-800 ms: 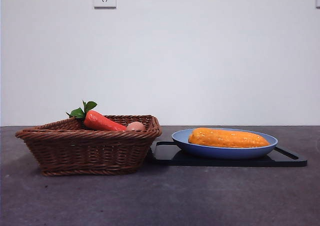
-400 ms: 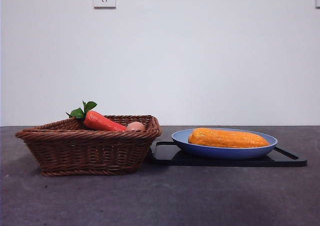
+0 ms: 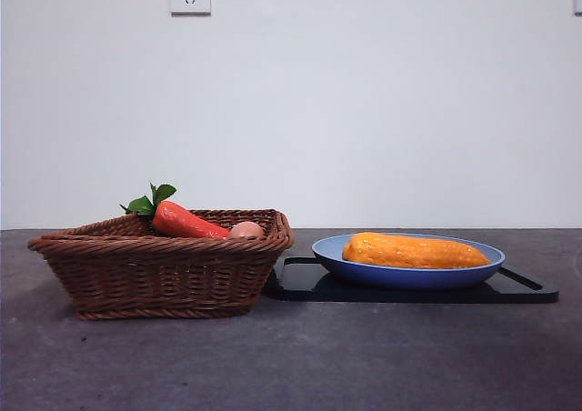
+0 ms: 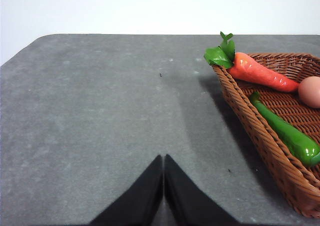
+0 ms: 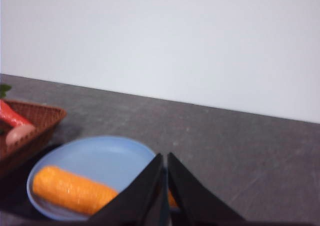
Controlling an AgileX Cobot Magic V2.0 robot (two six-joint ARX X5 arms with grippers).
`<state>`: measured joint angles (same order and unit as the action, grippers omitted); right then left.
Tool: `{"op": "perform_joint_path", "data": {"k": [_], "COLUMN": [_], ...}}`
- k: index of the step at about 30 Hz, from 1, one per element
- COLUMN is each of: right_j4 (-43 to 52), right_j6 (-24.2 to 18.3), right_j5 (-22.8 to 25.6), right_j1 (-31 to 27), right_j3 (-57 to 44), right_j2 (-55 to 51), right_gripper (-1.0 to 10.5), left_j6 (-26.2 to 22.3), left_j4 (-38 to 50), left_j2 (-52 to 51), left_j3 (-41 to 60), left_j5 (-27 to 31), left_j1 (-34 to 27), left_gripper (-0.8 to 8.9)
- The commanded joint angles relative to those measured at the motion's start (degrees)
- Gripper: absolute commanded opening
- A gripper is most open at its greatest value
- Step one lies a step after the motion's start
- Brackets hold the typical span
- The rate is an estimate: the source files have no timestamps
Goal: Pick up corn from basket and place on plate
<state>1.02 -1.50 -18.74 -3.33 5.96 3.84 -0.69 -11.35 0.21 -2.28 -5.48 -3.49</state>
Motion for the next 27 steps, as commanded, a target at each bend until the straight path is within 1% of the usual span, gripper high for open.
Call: {"op": "perform_joint_path", "data": {"k": [1,3,6,10,12,27], "right_j4": [1.14,0.72,-3.17,-4.63,-5.68,-3.50], "right_j6": [1.68,2.29,2.19,0.81,0.83,0.83], "right_j5": [0.22,0.24,1.29,1.25,1.22,1.22], "right_j1": [-0.04,-0.04,-0.04,-0.02,-0.02,-0.02], "right_j3": [-3.10,-5.53,-5.38,-5.38,-5.38,-5.38], "right_j2": [-1.86,-3.34,-3.63,-3.63,-3.63,-3.63], "right_gripper": [0.0,0.0,0.0,0.0,0.0,0.0], "left_j6": [0.11,0.09,0.09,0.09,0.09,0.11], "left_j4": [-0.81,-0.81,-0.79,-0.79,-0.76,-0.79], "left_j2": [-0.04,-0.04,-0.04,-0.02,-0.04,-0.04], "left_j3": [1.29,1.29,1.29,1.27,1.29,1.29], "left_j5": [-0.09,-0.09,-0.09,-0.09,-0.09,-0.09], "left_j1": [-0.09,-0.09,-0.09,-0.09,-0.09,-0.09], "left_gripper": [0.04,0.04,0.04,0.04,0.04,0.04]}}
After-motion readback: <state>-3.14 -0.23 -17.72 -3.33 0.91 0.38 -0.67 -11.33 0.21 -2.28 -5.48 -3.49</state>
